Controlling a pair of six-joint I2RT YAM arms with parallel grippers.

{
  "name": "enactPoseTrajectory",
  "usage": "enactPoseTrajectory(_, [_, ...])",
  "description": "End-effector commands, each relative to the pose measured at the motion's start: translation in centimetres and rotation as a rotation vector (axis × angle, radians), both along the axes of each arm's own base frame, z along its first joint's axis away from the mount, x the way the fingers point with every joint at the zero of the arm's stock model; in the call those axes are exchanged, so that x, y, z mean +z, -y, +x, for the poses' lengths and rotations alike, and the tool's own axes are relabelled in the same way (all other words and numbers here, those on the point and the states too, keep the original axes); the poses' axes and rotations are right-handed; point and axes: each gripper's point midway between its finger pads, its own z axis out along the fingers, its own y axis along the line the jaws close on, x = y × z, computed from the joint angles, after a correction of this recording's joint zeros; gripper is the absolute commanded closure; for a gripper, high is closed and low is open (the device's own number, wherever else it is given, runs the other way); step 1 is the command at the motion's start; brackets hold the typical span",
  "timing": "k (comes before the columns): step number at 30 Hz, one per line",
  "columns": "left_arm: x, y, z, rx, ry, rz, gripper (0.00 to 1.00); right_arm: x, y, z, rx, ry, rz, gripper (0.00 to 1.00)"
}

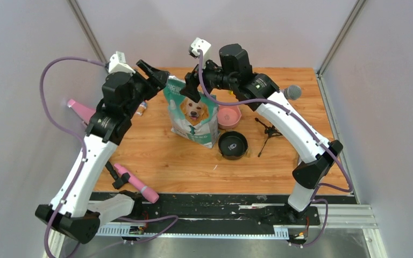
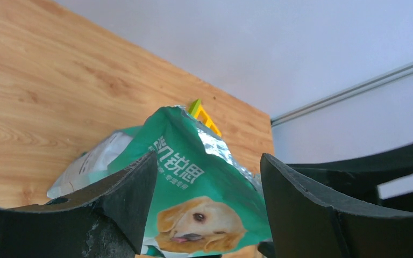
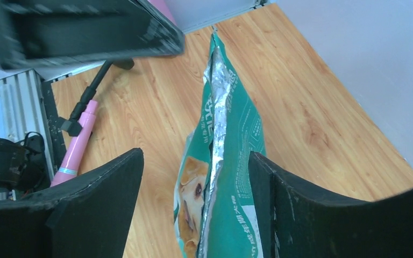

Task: Serve the pet food
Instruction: Adjust the pet food bag at the center of the board.

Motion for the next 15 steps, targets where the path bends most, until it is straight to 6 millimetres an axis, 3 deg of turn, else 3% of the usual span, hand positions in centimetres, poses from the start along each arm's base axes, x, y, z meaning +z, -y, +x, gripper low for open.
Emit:
enactPoseTrajectory(1, [0.7,1.2,1.3,-0.027,0.006,-0.058,0.23,2.2,0.4,0.7,-0.032,0.101,0.025,0.27])
enactPoseTrajectory(7, [-0.5,1.8,2.6,-0.029,-0.030,-0.064,0.33,2.0,0.5,0.8,-0.039,0.106,0.018,0.26])
enactPoseTrajectory(15, [-1.2,0.9,2.1,0.013,-0.033,-0.079,0.42,1.5,0.4,1.3,-0.050,0.108,0.006,0.26])
